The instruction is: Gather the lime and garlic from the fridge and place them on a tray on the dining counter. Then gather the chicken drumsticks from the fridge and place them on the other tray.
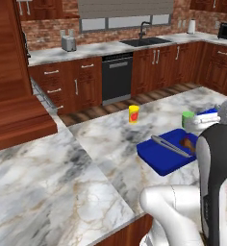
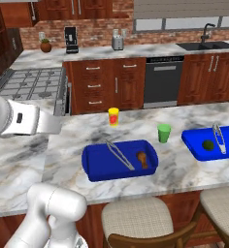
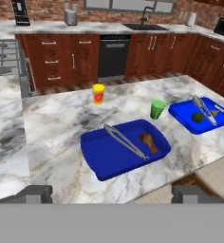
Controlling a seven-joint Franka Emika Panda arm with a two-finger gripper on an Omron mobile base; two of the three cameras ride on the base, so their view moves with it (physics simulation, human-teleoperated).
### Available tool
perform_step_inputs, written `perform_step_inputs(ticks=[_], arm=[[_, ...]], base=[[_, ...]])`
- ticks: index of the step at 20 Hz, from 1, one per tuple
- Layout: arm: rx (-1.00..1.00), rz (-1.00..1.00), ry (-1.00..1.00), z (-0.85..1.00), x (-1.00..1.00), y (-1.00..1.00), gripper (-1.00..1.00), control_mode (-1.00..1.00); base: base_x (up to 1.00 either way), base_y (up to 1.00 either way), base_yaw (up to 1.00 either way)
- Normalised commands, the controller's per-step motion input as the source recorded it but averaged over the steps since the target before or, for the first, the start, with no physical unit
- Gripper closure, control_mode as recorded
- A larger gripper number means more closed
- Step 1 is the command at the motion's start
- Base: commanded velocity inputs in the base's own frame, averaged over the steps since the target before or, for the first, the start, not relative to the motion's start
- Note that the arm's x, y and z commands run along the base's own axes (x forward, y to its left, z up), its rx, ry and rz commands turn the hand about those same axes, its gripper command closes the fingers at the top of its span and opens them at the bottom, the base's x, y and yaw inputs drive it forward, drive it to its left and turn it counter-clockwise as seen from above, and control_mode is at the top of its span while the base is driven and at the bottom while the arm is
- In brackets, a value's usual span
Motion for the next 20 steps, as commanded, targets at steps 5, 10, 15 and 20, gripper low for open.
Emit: perform_step_inputs(ticks=[5, 10, 15, 20], arm=[[0.15, 0.01, 0.02, 0.11, -0.17, 0.19, -1.00, -1.00], [0.08, 0.05, 0.00, -0.32, 0.04, 0.01, -1.00, 1.00], [0.00, 0.00, 0.00, 0.00, 0.00, 0.00, -1.00, 1.00], [0.00, 0.00, 0.00, 0.00, 0.00, 0.00, -1.00, 1.00]], base=[[0.00, 0.00, 0.00], [0.08, 0.00, 0.14], [-0.53, 0.00, 0.10], [-1.00, 0.00, -0.12]])
